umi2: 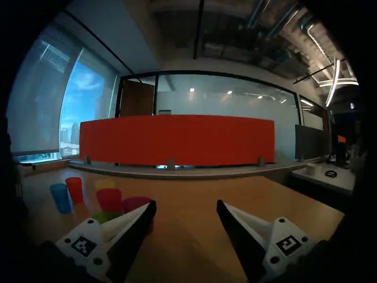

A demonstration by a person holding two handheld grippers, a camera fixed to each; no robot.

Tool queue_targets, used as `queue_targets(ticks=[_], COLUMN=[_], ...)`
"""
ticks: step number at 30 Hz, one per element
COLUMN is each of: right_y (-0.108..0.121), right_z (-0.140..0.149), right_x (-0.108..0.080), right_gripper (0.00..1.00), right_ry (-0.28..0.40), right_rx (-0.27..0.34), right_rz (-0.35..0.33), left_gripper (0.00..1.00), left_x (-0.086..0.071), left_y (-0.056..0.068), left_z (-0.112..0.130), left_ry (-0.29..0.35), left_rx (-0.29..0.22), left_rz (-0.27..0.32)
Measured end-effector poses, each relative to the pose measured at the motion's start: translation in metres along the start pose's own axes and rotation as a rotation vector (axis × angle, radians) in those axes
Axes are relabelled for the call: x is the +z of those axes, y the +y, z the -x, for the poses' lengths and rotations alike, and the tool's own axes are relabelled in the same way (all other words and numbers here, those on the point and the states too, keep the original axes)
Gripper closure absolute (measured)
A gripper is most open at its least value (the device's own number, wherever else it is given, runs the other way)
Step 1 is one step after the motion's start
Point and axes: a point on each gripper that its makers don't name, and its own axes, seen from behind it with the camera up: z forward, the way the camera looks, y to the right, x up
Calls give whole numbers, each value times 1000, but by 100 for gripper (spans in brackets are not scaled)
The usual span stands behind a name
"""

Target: Pour water

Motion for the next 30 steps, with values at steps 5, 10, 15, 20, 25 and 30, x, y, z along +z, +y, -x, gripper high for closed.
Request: queue_targets(ticks=[5, 10, 15, 20, 25, 30], right_y=[0, 1, -1, -8, -19, -28], right_z=[-25, -48, -65, -82, -103, -122], right_x=[-4, -6, -4, -1, 4, 8], right_gripper=[1, 1, 1, 1, 1, 1], right_ry=[6, -7, -35, -54, -67, -76], right_rx=[-5, -17, -30, -33, -31, -28], right_rz=[-4, -13, -25, -44, -69, -93], left_gripper=[16, 16, 16, 16, 16, 16], left_x=[2, 6, 10, 16, 21, 27], left_y=[-3, -2, 1, 4, 4, 7], left_z=[-19, -41, -63, -86, -109, -127], left_ry=[12, 12, 12, 11, 12, 0], left_rx=[-4, 12, 23, 41, 61, 56], left_rz=[12, 30, 51, 70, 74, 92])
